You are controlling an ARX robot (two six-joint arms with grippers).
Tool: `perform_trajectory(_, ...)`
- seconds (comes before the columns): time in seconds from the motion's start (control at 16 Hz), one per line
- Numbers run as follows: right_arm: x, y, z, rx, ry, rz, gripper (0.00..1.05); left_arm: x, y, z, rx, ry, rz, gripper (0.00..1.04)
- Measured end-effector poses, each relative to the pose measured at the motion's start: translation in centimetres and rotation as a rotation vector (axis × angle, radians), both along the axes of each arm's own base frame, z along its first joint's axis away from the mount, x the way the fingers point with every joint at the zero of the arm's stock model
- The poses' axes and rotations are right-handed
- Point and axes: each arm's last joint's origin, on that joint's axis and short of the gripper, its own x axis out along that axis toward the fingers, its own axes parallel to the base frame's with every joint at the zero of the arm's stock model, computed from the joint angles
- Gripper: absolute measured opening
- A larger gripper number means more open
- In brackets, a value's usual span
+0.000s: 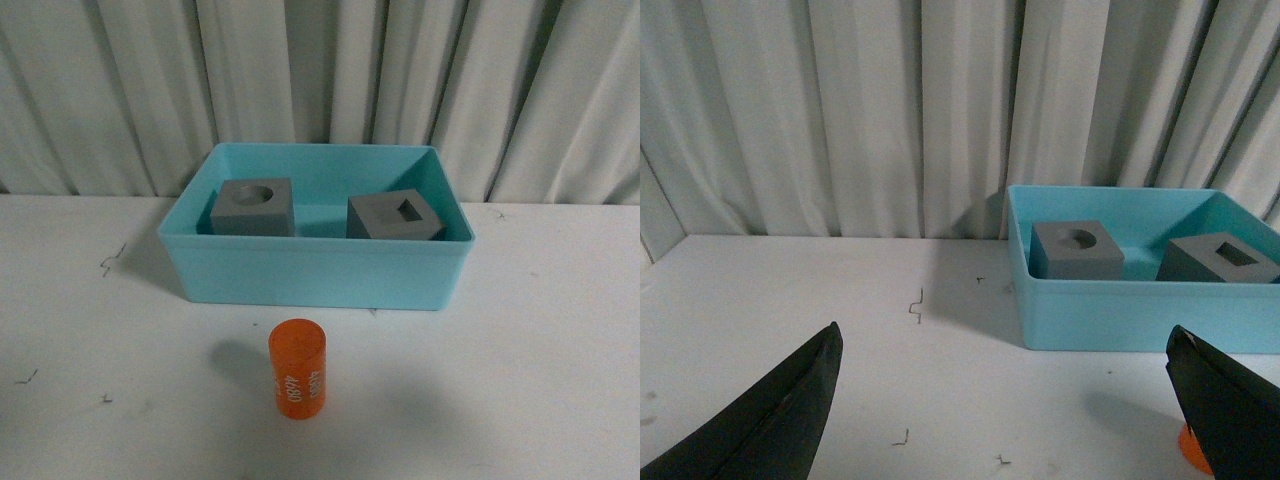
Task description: Place gray and orange parts in blue box
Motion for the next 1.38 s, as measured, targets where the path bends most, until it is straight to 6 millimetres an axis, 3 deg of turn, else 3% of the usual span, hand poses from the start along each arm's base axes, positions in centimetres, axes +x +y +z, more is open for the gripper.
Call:
perform_trajectory(0.06, 7.3, 1.1, 2.9, -0.144, 0.006, 0.293, 0.98, 0.0, 0.0, 0.0, 0.0, 0.0, 0.0, 0.98)
perform_trajectory(0.12, 11.3, 6.2, 1.1, -0.262, 0.146, 0.611, 0.98, 0.0, 0.0, 0.0, 0.0, 0.0, 0.0, 0.98)
perform_trajectory(0.5, 12.5, 10.0, -0.6, -0.327, 0.194, 0.758, 0.98, 0.0, 0.0, 0.0, 0.0, -0.001, 0.0, 0.98)
perform_trajectory(0.81, 13.0, 11.7, -1.6, -0.365, 0.208, 0.792, 0.98, 0.0, 0.0, 0.0, 0.0, 0.0, 0.0, 0.98)
perform_trajectory(1.19, 16.0, 18.4, -5.4, -0.38, 0.261, 0.852, 0.98, 0.0, 0.0, 0.0, 0.0, 0.0, 0.0, 0.98)
perform_trajectory(1.38, 16.8, 19.9, -7.2, -0.372, 0.301, 0.838, 0.98, 0.0, 0.0, 0.0, 0.0, 0.0, 0.0, 0.98)
